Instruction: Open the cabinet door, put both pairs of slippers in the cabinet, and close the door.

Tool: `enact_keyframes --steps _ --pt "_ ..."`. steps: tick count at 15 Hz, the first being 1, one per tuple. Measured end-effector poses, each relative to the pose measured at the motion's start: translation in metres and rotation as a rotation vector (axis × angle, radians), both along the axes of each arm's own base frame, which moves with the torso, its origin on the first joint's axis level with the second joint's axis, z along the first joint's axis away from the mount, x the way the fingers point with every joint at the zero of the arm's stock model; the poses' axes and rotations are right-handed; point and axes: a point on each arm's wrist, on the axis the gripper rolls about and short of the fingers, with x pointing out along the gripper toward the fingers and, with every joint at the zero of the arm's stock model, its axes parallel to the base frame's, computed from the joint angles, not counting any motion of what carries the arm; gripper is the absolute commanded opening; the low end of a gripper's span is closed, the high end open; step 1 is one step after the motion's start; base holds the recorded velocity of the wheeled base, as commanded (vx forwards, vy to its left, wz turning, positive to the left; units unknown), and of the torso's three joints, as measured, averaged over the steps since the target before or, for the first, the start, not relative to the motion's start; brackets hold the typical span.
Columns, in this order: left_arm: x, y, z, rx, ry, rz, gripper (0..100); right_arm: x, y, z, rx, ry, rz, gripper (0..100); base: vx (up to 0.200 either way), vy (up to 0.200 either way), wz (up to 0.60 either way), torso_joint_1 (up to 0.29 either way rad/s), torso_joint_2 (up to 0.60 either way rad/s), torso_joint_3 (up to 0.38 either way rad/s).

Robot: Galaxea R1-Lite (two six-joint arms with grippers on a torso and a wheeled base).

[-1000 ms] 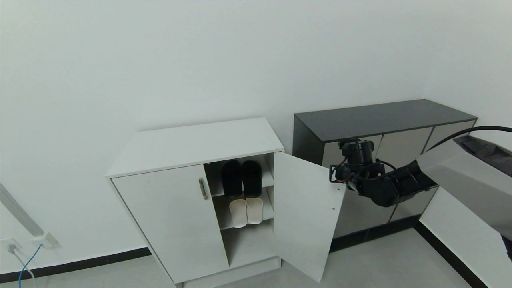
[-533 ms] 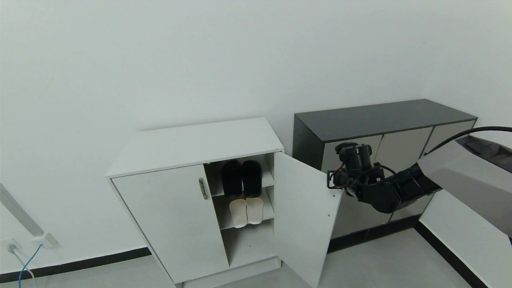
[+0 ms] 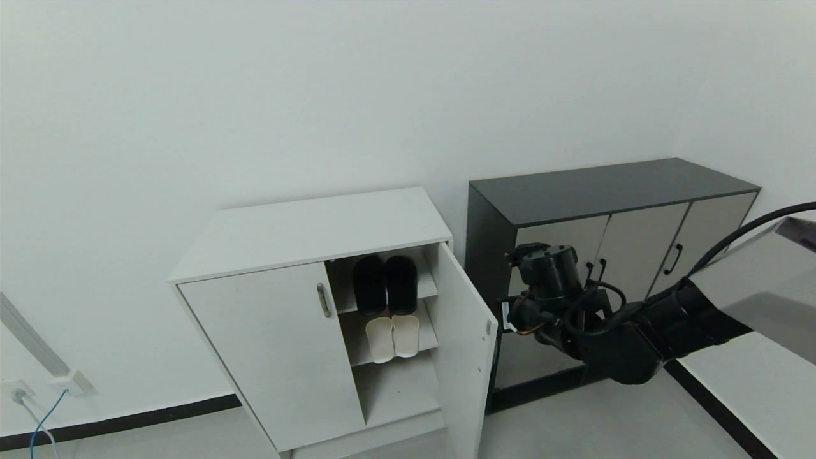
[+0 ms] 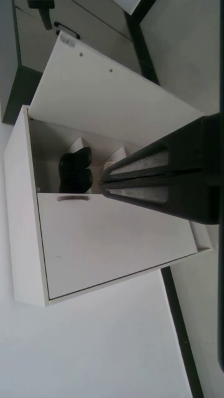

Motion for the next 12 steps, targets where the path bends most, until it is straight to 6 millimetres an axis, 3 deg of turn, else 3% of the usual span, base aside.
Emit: enact_keyframes --steps 5,12 --pt "0.0 0.0 0.0 0.0 0.0 0.0 0 -0.016 -0.004 0.014 -0.031 -0.031 0.029 0 0.0 0.0 0.0 0.0 0.0 0.0" --pt "0.0 0.0 0.0 0.0 0.0 0.0 0 -0.028 -0.002 0.022 -0.032 -0.044 0.065 0 0.0 0.0 0.6 0.0 0.0 0.0"
